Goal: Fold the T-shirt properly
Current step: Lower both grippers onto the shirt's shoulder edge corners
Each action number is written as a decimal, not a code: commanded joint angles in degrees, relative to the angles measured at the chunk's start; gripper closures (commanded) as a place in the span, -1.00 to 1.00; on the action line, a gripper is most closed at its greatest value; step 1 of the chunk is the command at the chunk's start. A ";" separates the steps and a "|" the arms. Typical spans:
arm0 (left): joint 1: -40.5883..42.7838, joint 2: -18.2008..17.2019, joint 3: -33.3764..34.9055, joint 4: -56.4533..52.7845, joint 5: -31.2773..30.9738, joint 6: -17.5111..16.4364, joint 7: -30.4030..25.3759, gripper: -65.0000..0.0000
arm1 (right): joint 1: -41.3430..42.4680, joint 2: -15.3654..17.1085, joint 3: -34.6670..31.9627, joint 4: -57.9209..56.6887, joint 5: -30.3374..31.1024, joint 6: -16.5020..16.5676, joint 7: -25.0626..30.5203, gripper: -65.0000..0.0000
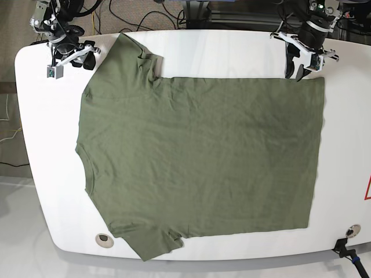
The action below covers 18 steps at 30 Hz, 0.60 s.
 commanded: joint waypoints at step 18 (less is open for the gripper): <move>0.64 0.15 -0.04 0.71 -0.32 0.58 -3.50 0.56 | 2.51 0.73 -0.05 -4.12 3.44 2.01 0.81 0.26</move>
